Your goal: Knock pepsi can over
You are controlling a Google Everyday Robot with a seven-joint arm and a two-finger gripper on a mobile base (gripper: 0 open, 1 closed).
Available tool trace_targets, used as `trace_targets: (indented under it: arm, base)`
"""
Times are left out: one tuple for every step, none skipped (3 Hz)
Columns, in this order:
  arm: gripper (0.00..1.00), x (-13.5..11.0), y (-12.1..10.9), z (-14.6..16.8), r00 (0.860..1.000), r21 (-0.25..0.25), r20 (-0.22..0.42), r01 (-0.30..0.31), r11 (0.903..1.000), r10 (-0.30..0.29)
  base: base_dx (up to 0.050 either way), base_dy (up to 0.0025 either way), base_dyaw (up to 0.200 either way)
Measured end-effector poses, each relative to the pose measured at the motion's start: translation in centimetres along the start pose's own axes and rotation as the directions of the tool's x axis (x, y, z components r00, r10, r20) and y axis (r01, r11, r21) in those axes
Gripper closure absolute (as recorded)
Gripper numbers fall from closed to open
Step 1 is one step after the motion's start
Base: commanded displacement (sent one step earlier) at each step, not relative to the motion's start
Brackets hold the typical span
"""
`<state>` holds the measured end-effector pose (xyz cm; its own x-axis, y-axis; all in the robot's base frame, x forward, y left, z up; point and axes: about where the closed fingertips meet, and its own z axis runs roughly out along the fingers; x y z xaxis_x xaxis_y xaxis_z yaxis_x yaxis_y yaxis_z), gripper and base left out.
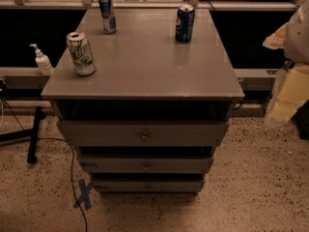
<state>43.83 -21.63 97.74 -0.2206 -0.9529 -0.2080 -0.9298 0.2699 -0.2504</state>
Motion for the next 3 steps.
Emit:
trace_targets:
  arm:
    - [0.00, 0.00, 0.00, 0.00, 1.000, 0.000, 0.000, 0.000, 1.0000, 0.000]
    - [0.00, 0.00, 0.00, 0.00, 1.000, 0.000, 0.000, 0.000, 1.0000, 0.000]
    - [0.00, 0.00, 0.00, 0.00, 1.000, 0.000, 0.000, 0.000, 1.0000, 0.000]
  base:
    - [0.021, -0.00042, -0.057]
    - [0.023, 0.00043, 0.044]
    - [0.022, 0.00035, 0.052]
